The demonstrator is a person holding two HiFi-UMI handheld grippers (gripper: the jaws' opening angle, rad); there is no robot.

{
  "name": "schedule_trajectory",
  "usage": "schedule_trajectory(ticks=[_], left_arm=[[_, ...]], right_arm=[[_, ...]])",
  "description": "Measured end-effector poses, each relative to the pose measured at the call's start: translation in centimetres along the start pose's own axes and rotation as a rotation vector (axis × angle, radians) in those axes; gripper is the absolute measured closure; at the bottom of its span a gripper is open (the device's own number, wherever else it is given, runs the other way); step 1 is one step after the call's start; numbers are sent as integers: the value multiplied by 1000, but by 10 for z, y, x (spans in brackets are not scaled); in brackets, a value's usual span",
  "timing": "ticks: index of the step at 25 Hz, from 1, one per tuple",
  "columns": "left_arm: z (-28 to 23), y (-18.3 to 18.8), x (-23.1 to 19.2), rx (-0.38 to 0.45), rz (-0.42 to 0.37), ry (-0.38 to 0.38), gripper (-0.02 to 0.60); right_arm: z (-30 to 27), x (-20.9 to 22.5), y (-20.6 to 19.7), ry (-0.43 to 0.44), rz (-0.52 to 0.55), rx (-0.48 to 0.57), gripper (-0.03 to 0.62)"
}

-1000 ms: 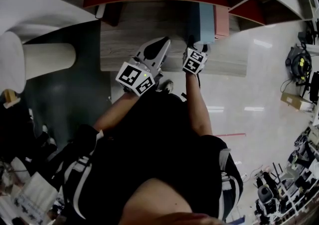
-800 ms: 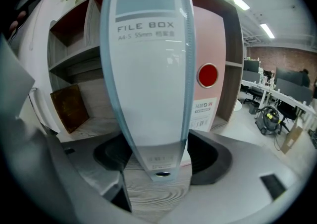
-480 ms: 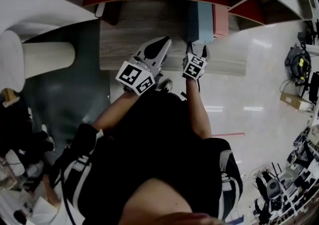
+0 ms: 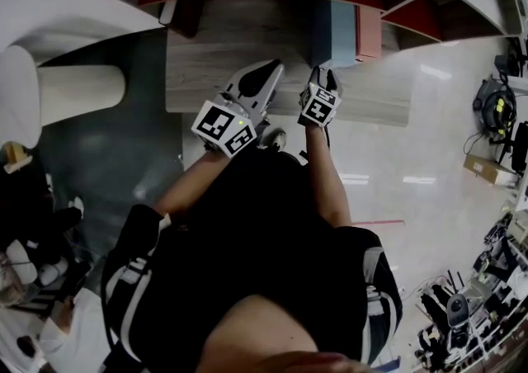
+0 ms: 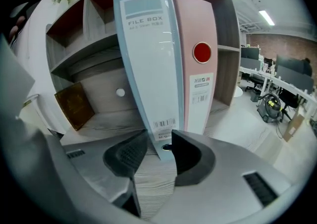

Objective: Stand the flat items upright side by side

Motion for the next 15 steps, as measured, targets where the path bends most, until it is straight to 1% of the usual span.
schedule_trajectory(ticks=[4, 8, 15], left_arm=[[0, 2, -6, 5, 1, 10, 555], [0, 5, -10, 6, 2, 19, 555], [-1, 7, -16, 10, 5, 23, 555]], right_arm=[[-6, -1, 10, -4, -16, 20, 425], [-14, 3, 10, -4, -15, -1, 424], [-21, 1, 10, -4, -17, -9, 425]])
Point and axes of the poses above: the fingertips, and each gripper's own axes: z backward along the fingers, x to its right, y out of its top, the point moved 3 cm from there along z, backward along the fingers, and after that the axes turned 14 degrees about y, right-handed, at the moved point
